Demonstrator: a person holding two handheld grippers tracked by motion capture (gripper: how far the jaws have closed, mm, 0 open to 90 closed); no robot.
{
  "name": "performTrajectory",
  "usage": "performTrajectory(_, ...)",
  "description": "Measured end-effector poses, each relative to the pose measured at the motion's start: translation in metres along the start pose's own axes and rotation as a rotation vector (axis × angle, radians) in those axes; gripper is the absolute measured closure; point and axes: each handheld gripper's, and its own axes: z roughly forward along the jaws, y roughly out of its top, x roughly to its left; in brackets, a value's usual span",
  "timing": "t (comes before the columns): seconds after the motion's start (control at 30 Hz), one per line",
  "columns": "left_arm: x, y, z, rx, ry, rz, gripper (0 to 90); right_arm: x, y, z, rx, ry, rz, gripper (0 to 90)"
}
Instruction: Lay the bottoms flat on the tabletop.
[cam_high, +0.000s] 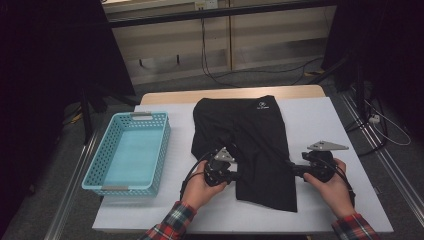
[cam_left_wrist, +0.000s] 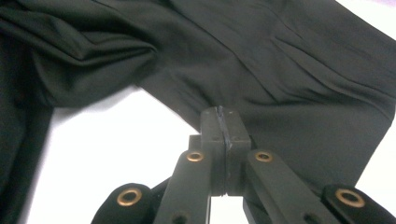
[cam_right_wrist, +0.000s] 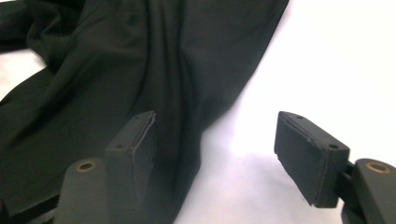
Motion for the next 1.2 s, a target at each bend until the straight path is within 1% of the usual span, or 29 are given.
performTrajectory(0.03, -0.001, -0.001, -0.001, 0.006, -0.004, 0.010, 90.0, 0.001, -0.002, -0.001, 0.010, 0.008, 0.002, 31.1)
performTrajectory(0.1, -0.004, -0.001, -0.004, 0.011, -0.009, 0.013, 90.0, 0.005, -0.007, -0.003, 0.040, 0.017, -0.001, 33.1)
performTrajectory(0.13, -0.005, -0.002, -0.006, 0.009, -0.012, 0.012, 90.0, 0.006, -0.008, -0.004, 0.050, 0.026, -0.011, 33.7)
performTrajectory(0.17, -0.005, -0.002, -0.006, 0.009, -0.012, 0.012, 90.0, 0.006, -0.008, -0.004, 0.050, 0.026, -0.011, 33.7)
performTrajectory(0.2, -0.006, -0.003, -0.010, -0.001, -0.018, 0.004, 90.0, 0.009, -0.011, -0.007, 0.069, 0.039, -0.023, 38.5)
performTrajectory(0.27, -0.006, -0.005, -0.013, -0.006, -0.016, 0.004, 90.0, 0.012, -0.014, -0.010, 0.086, 0.041, -0.042, 42.7)
performTrajectory(0.3, -0.005, -0.006, -0.014, -0.014, -0.017, -0.004, 90.0, 0.013, -0.016, -0.011, 0.099, 0.043, -0.042, 45.4)
performTrajectory(0.33, -0.004, -0.007, -0.015, -0.014, -0.015, -0.007, 90.0, 0.014, -0.019, -0.012, 0.113, 0.048, -0.046, 49.8)
performTrajectory(0.4, -0.002, -0.007, -0.015, -0.023, -0.023, -0.013, 90.0, 0.017, -0.022, -0.014, 0.113, 0.024, -0.089, 61.2)
performTrajectory(0.43, -0.002, -0.007, -0.015, -0.020, -0.023, -0.013, 90.0, 0.018, -0.022, -0.016, 0.120, 0.026, -0.095, 67.8)
performTrajectory(0.47, -0.003, -0.007, -0.016, -0.017, -0.021, -0.015, 90.0, 0.018, -0.022, -0.017, 0.128, 0.048, -0.084, 74.9)
performTrajectory(0.5, -0.002, -0.006, -0.017, -0.025, -0.025, -0.014, 90.0, 0.018, -0.022, -0.017, 0.130, 0.081, -0.076, 76.7)
performTrajectory(0.53, -0.002, -0.006, -0.018, -0.026, -0.029, -0.014, 90.0, 0.019, -0.023, -0.017, 0.129, 0.083, -0.081, 79.4)
performTrajectory(0.57, -0.003, -0.005, -0.019, -0.022, -0.027, -0.010, 90.0, 0.020, -0.024, -0.018, 0.131, 0.083, -0.090, 86.4)
performTrajectory(0.6, -0.003, -0.004, -0.019, -0.031, -0.030, -0.011, 90.0, 0.019, -0.023, -0.018, 0.140, 0.108, -0.094, 90.0)
performTrajectory(0.63, -0.004, -0.004, -0.019, -0.030, -0.032, -0.008, 90.0, 0.020, -0.024, -0.019, 0.142, 0.122, -0.088, 90.0)
performTrajectory(0.67, -0.004, -0.003, -0.019, -0.033, -0.034, -0.008, 90.0, 0.020, -0.024, -0.019, 0.142, 0.120, -0.094, 90.0)
performTrajectory(0.77, -0.006, -0.002, -0.019, -0.045, -0.038, -0.004, 90.0, 0.019, -0.024, -0.023, 0.152, 0.134, -0.114, 90.0)
performTrajectory(0.8, -0.007, -0.002, -0.018, -0.046, -0.037, -0.002, 90.0, 0.019, -0.024, -0.024, 0.155, 0.132, -0.125, 90.0)
performTrajectory(0.83, -0.007, -0.002, -0.018, -0.045, -0.036, -0.004, 90.0, 0.018, -0.025, -0.026, 0.156, 0.118, -0.136, 90.0)
performTrajectory(0.9, -0.006, -0.002, -0.017, -0.044, -0.037, 0.001, 90.0, 0.017, -0.025, -0.028, 0.156, 0.114, -0.135, 90.0)
performTrajectory(0.93, -0.006, -0.003, -0.014, -0.045, -0.041, -0.009, 90.0, 0.014, -0.026, -0.030, 0.146, 0.097, -0.122, 90.0)
performTrajectory(1.0, -0.006, -0.003, -0.013, -0.041, -0.036, -0.005, 90.0, 0.013, -0.025, -0.031, 0.140, 0.090, -0.120, 90.0)
performTrajectory(1.03, -0.005, -0.003, -0.011, -0.042, -0.039, -0.011, 90.0, 0.010, -0.024, -0.032, 0.125, 0.073, -0.123, 90.0)
performTrajectory(1.1, -0.005, -0.002, -0.010, -0.039, -0.046, -0.014, 90.0, 0.008, -0.024, -0.032, 0.122, 0.068, -0.113, 90.0)
performTrajectory(1.2, -0.007, -0.003, -0.010, -0.027, -0.038, -0.005, 90.0, 0.008, -0.026, -0.030, 0.134, 0.077, -0.117, 90.0)
